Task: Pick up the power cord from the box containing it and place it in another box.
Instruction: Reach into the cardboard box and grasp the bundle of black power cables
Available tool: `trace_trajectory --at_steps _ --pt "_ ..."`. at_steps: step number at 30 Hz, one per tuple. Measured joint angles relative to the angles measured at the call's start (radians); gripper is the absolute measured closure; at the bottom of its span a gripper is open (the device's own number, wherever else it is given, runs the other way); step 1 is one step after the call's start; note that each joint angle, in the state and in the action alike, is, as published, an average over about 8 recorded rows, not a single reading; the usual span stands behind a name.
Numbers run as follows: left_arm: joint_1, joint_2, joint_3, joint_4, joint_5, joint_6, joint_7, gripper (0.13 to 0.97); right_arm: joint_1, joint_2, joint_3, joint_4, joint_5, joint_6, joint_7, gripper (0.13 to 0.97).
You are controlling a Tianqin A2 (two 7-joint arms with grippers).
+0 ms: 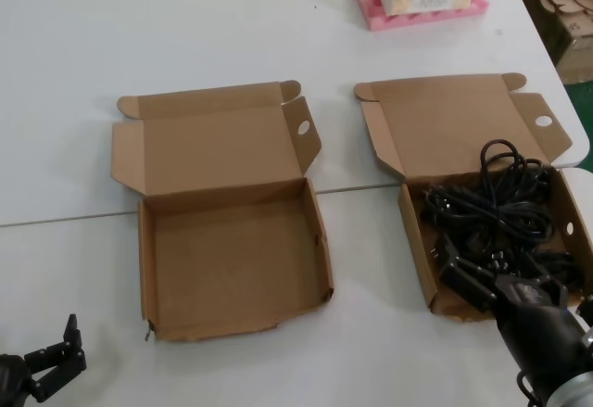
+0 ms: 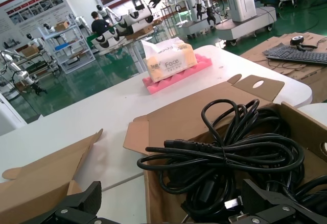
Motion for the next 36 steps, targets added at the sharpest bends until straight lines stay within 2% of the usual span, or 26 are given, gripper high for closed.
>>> trace_trajectory --at_steps 22,29,33,36 --pt "0.0 0.0 0.0 0.0 0.0 0.0 0.0 0.134 -0.001 0.001 0.0 0.004 -0.001 0.0 0.0 0.129" --pt "0.0 0.0 0.0 0.0 0.0 0.0 0.0 0.14 -0.023 0.035 0.015 0.1 -0.026 -0.006 0.0 0.129" --pt "0.0 0.0 0.0 0.0 0.0 0.0 0.0 0.148 -0.024 0.066 0.055 0.154 -0.034 -0.058 0.0 0.129" --pt "0.0 0.0 0.0 0.0 0.0 0.0 0.0 0.173 -0.005 0.091 0.11 0.154 -0.031 -0.154 0.0 0.129"
